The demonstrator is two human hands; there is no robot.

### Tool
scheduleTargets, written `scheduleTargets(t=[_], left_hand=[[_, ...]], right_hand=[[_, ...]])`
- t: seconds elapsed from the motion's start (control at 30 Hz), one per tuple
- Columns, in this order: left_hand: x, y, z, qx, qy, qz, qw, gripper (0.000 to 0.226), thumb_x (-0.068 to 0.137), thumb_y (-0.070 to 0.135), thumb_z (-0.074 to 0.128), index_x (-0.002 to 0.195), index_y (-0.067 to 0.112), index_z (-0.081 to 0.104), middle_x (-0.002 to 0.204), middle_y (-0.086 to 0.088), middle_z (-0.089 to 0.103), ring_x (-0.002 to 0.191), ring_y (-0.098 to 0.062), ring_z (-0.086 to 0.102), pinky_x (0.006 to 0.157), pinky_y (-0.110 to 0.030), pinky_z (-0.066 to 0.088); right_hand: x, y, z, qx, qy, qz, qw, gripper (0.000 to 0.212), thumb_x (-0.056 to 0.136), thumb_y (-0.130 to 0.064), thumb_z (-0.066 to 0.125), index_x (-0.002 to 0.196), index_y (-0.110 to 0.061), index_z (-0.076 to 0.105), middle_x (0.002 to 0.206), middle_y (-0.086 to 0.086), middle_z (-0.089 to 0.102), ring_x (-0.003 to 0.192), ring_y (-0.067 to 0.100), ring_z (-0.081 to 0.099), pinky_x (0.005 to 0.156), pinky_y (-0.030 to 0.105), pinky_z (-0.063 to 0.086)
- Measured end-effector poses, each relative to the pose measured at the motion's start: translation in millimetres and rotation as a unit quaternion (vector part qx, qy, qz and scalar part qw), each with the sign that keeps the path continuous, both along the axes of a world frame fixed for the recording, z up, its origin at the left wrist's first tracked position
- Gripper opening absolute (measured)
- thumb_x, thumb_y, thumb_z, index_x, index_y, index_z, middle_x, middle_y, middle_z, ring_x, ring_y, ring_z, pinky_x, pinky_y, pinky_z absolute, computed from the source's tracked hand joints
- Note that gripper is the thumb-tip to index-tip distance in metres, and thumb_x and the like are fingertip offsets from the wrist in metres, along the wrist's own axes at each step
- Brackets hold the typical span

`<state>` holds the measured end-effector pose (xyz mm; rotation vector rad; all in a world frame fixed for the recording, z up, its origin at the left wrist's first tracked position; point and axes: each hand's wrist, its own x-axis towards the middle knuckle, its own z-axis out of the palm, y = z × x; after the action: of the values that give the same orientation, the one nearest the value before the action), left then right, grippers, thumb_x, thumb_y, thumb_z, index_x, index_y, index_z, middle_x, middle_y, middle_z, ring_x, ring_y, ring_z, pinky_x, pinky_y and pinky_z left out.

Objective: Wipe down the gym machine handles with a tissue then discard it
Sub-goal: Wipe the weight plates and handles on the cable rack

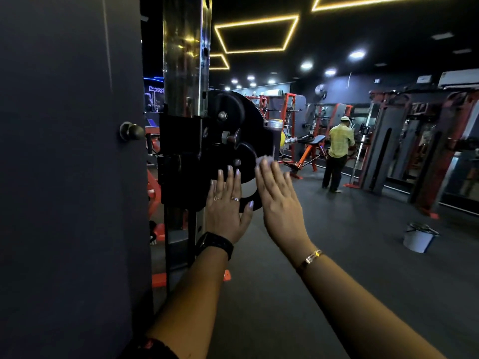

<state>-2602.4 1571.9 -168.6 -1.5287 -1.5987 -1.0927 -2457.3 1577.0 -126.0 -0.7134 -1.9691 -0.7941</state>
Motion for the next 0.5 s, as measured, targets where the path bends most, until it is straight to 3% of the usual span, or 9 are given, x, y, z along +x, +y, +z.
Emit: scheduleTargets(t=[0.17,0.33,0.4,0.5], left_hand=[[7,-1,-3,0.018,0.040,-0.033,0.998,0.057,0.100,0.037,0.023,0.153,0.017,0.013,0.158,-0.001,0.016,0.149,-0.014,-0.002,0.117,-0.043,0.014],[10,2,-7,0.036,0.066,-0.055,0.996,0.055,0.103,0.041,0.015,0.152,0.016,0.019,0.159,0.001,0.018,0.150,-0.016,0.003,0.117,-0.044,0.019],[9,2,-9,0.045,0.068,-0.057,0.995,0.055,0.103,0.041,0.015,0.153,0.019,0.015,0.159,0.002,0.016,0.150,-0.016,0.003,0.116,-0.044,0.020],[10,1,-6,0.056,0.067,-0.062,0.994,0.057,0.102,0.043,0.016,0.155,0.027,0.002,0.162,0.007,-0.001,0.150,-0.016,0.001,0.119,-0.044,0.014]], right_hand=[[4,5,30,0.029,-0.034,-0.027,0.999,0.058,0.092,-0.006,0.030,0.149,-0.006,0.027,0.157,0.009,0.024,0.145,0.021,0.016,0.119,0.040,0.009],[-7,6,82,0.027,-0.020,-0.024,0.999,0.056,0.092,-0.008,0.030,0.149,-0.004,0.029,0.156,0.010,0.025,0.145,0.025,0.021,0.118,0.042,0.020],[-10,4,82,0.010,0.002,-0.018,1.000,0.058,0.092,-0.006,0.030,0.150,-0.005,0.025,0.158,0.010,0.022,0.146,0.025,0.018,0.119,0.040,0.016],[-10,-2,65,-0.011,0.041,-0.005,0.999,0.059,0.092,-0.007,0.026,0.151,-0.003,0.021,0.159,0.012,0.017,0.147,0.026,0.012,0.120,0.034,0.004]])
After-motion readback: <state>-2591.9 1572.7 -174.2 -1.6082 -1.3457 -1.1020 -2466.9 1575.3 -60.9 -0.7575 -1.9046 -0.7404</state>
